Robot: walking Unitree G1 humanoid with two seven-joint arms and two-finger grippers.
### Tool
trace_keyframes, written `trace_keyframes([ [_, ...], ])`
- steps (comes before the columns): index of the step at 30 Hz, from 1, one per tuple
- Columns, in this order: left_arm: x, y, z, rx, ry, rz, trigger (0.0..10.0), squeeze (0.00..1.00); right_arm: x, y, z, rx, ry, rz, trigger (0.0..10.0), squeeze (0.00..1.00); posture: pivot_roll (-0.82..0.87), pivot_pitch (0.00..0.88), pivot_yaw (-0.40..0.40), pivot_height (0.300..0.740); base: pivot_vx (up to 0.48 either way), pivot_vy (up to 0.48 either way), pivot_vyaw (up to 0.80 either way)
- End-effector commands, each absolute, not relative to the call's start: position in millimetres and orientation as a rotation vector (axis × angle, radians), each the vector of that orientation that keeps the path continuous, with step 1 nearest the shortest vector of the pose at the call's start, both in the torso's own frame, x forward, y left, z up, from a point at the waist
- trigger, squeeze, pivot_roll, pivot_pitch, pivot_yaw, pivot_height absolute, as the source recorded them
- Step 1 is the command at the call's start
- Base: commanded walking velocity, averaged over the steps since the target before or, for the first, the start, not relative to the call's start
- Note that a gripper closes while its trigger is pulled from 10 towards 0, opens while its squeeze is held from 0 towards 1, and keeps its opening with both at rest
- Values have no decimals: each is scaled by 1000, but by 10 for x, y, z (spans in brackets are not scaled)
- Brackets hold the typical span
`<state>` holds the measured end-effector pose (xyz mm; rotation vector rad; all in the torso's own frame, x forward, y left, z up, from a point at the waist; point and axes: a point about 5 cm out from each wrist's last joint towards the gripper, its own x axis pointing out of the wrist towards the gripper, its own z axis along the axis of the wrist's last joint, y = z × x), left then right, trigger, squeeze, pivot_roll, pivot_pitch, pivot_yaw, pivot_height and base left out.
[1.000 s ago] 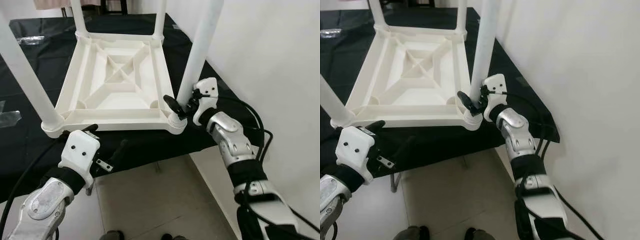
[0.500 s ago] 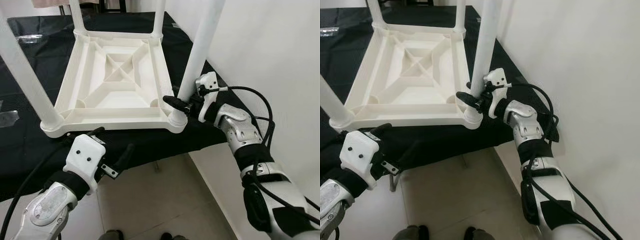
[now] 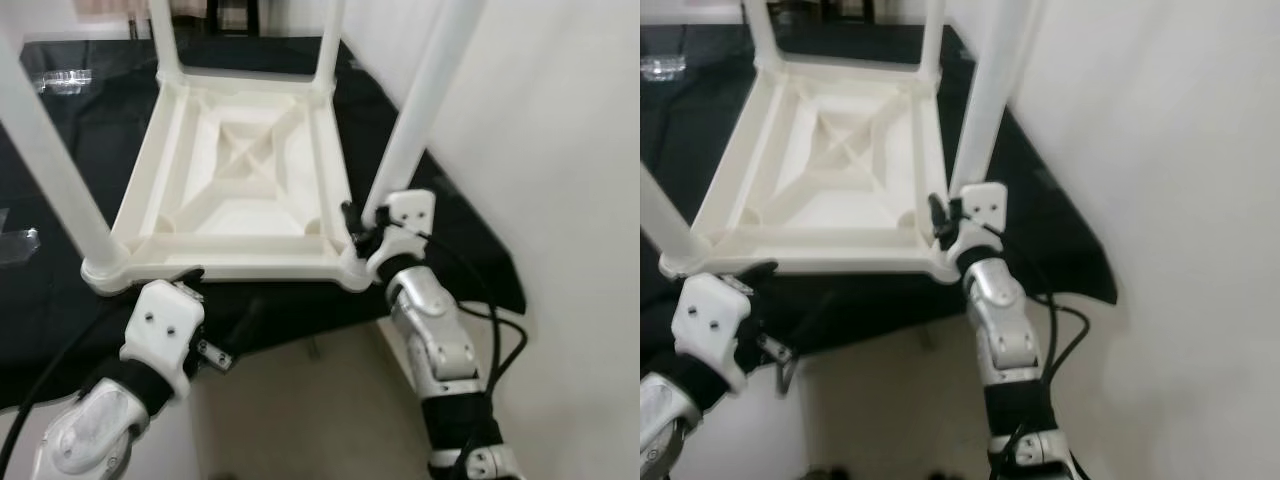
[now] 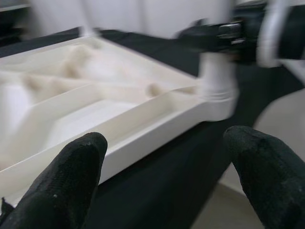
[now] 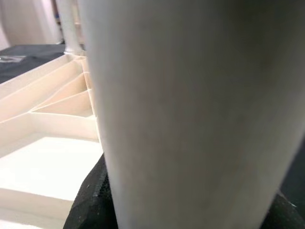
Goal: Building children table
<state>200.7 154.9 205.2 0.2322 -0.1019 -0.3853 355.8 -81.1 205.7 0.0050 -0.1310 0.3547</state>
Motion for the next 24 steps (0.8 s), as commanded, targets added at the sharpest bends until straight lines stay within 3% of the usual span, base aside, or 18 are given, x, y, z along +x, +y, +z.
trace_keyframes([
  [1, 1991, 1505, 2027, 218, -88, -403, 10000, 0, 3557, -693, 1695, -14, 25, 436, 0, 0, 170, 260, -143, 740, 0, 0, 0],
  [2, 1991, 1505, 2027, 218, -88, -403, 10000, 0, 3557, -693, 1695, -14, 25, 436, 0, 0, 170, 260, -143, 740, 0, 0, 0],
  [3, 1987, 1507, 2025, 220, -88, -401, 10000, 0, 3618, -638, 1751, -20, 10, 457, 5647, 0, 175, 256, -144, 740, 0, 0, 0],
  [4, 1987, 1507, 2025, 220, -88, -401, 10000, 0, 3618, -638, 1751, -20, 10, 457, 5647, 0, 175, 256, -144, 740, 0, 0, 0],
  [5, 1986, 1514, 2027, 222, -89, -397, 10000, 0, 3657, -574, 1821, -15, -11, 499, 10000, 0, 179, 254, -143, 740, 0, 0, 0],
  [6, 1986, 1518, 2031, 224, -89, -395, 10000, 0, 3695, -517, 1926, 0, -43, 552, 10000, 1000, 182, 254, -142, 740, 0, 0, 0],
  [12, 1976, 1495, 2032, 222, -89, -401, 10000, 0, 3684, -408, 2366, 51, -158, 714, 10000, 1000, 190, 248, -150, 740, 0, 0, 0],
  [13, 1977, 1492, 2036, 222, -91, -401, 10000, 0, 3658, -390, 2474, 41, -192, 841, 10000, 71, 190, 246, -151, 740, 0, 0, 0],
  [14, 1977, 1492, 2036, 222, -91, -401, 10000, 0, 3658, -390, 2474, 41, -192, 841, 10000, 71, 190, 246, -151, 740, 0, 0, 0],
  [15, 1977, 1490, 2039, 221, -92, -401, 10000, 0, 3652, -379, 2542, 31, -219, 938, 10000, 71, 190, 246, -151, 740, 0, 0, 0],
  [16, 1979, 1489, 2042, 221, -94, -399, 10000, 0, 3620, -380, 2597, -34, -248, 1078, 10000, 0, 190, 248, -154, 740, 0, 0, 0],
  [18, 1983, 1487, 2046, 222, -96, -398, 10000, 0, 3596, -397, 2635, -152, -262, 1227, 10000, 0, 190, 249, -155, 740, 0, 0, 0],
  [24, 1988, 1485, 2053, 223, -100, -396, 10000, 0, 3615, -417, 2593, -275, -200, 1391, 10000, 0, 193, 251, -160, 740, 0, 0, 0],
])
